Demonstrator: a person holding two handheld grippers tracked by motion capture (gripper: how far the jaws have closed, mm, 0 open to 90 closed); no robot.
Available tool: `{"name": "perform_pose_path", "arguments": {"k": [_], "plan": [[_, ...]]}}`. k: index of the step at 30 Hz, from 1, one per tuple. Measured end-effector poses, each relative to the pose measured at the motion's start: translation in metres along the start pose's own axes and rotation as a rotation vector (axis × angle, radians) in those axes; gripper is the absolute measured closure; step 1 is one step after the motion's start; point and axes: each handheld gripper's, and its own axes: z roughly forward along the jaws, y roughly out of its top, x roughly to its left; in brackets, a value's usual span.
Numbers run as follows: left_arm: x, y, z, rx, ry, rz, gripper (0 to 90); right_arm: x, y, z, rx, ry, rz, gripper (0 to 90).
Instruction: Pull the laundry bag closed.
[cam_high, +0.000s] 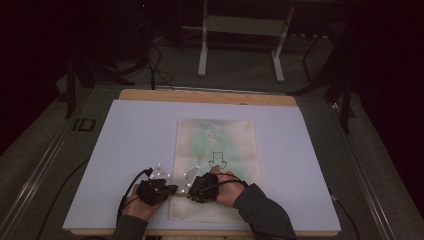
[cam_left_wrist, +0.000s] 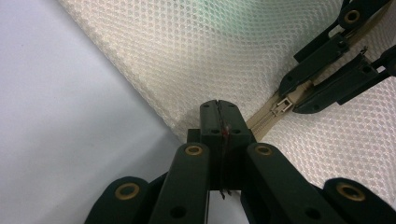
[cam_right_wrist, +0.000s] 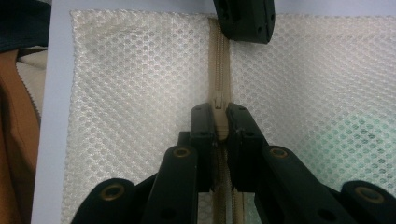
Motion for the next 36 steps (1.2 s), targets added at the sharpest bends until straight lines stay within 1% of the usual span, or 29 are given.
{"name": "perform_pose_path", "arguments": {"k": [19, 28, 31, 32, 36], "plan": [[-0.0001, 0.0002, 0.0000, 0.001, 0.001, -0.002, 89.7, 0.0004, -0.0056, -0.0038, 0.014, 0.000, 0.004, 82.4], [0.0000, 0.0002, 0.0000, 0.002, 0.000, -0.003, 89.6, 0.0006, -0.0057, -0.0043, 0.019, 0.003, -0.003, 82.4], [-0.0004, 0.0002, 0.0000, 0.002, 0.004, -0.003, 89.7, 0.0002, -0.0051, -0.0048, 0.027, 0.005, -0.009, 82.4], [-0.0003, 0.0002, 0.0000, 0.002, 0.003, -0.003, 89.7, 0.0000, -0.0054, -0.0063, 0.039, 0.003, -0.013, 82.5], [0.0002, 0.0002, 0.0000, 0.002, -0.001, -0.006, 89.6, 0.0000, -0.0081, -0.0085, 0.045, 0.001, -0.010, 82.4]]}}
